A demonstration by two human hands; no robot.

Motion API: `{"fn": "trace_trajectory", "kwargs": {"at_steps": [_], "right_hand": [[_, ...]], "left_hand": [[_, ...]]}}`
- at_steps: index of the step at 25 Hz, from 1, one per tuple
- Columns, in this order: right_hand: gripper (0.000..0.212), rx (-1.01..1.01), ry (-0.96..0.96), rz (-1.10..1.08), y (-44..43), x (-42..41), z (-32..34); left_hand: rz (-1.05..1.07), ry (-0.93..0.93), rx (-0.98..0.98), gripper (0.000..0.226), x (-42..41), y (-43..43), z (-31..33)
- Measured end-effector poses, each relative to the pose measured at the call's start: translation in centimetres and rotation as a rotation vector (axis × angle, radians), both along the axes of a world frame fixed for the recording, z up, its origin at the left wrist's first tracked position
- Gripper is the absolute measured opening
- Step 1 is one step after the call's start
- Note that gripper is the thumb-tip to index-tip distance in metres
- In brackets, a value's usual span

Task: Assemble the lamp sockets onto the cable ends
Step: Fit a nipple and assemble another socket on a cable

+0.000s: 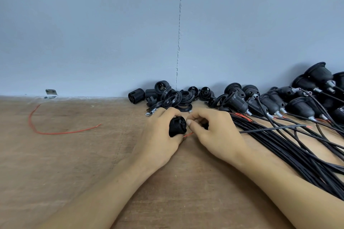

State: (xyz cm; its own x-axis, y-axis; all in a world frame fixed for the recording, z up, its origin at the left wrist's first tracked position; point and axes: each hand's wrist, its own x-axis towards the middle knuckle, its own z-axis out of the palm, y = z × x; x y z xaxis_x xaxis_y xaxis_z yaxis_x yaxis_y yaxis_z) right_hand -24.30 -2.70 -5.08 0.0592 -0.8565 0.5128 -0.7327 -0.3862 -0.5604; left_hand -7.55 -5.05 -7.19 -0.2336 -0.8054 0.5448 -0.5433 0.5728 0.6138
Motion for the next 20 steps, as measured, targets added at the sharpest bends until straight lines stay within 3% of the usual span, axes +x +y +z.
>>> {"fn": "trace_trajectory", "kwargs": {"at_steps": [4,20], "right_hand": [[0.013,0.078,-0.099,0.017,-0.1,-0.44,0.21],[0.032,0.141,-0.091,0.057,0.52,0.06,0.47]], "left_hand": [[0.004,0.001,-0.011,0.042,0.08,-0.2,-0.06],[-0.043,-0.021,0.01,0.046,0.16,0.11,0.19]]}}
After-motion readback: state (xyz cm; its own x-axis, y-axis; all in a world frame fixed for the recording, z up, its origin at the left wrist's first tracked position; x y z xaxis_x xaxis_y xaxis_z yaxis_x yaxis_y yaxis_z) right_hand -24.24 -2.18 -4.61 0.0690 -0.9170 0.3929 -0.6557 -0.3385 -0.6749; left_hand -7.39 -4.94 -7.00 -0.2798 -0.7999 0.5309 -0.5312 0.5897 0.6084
